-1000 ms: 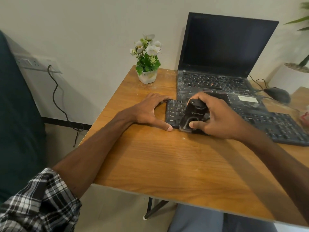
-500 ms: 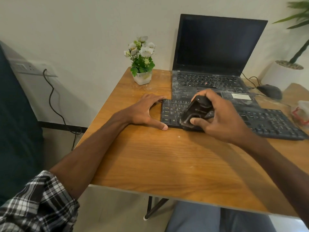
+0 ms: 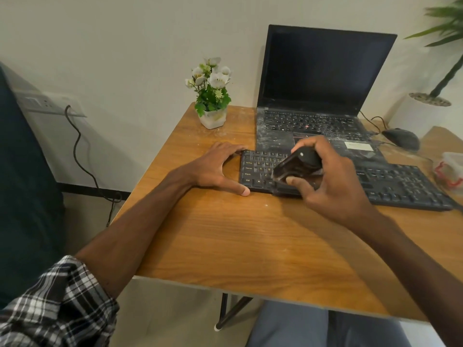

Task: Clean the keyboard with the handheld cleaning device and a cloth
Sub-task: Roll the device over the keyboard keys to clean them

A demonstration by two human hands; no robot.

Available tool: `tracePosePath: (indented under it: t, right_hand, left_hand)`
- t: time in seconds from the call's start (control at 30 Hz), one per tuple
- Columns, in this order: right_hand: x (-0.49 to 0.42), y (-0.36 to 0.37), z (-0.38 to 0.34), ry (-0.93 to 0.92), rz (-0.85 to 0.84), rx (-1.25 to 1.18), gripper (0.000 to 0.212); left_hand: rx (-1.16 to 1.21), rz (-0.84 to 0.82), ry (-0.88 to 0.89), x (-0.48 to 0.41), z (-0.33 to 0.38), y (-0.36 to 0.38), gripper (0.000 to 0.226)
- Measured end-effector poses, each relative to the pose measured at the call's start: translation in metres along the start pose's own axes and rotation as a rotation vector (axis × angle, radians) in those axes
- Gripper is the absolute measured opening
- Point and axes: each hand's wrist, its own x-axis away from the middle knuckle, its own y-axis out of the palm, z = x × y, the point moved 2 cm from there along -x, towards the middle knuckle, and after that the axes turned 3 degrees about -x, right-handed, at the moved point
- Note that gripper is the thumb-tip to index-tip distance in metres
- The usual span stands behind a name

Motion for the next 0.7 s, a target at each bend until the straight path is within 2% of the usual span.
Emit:
tracePosePath:
  t: [0.07,0.3,0.43,0.53,0.7]
  right_hand:
    - [-0.005,0.0,-0.002,0.012,0.028,-0.008,0.056]
    - [0.009,0.025,0.006,-0.001,-0.13,-0.02,0.051]
    - [0.005,0.014,0.006,-0.052,-0.018,0.065,0.054]
    - [-0.004,0.002,0.0,-0.028,0.059,0.017,0.057]
    - [0.002,0.018,-0.002,0.03,-0.129,0.024,0.057]
  left_hand:
    - [0.009,0.0,-0.004,0.001,0.0,0.0,0.13]
    - [0.001,0.005,-0.002,-0.001,0.001,-0.001,0.129]
    - [0.029,-0.005,-0.007,0.0,-0.002,-0.001,0.127]
    - [0.036,-0.009,-0.01,0.001,-0.002,-0.001,0.127]
    - [0.019,-0.007,-0.013,0.002,0.001,-0.002,0.132]
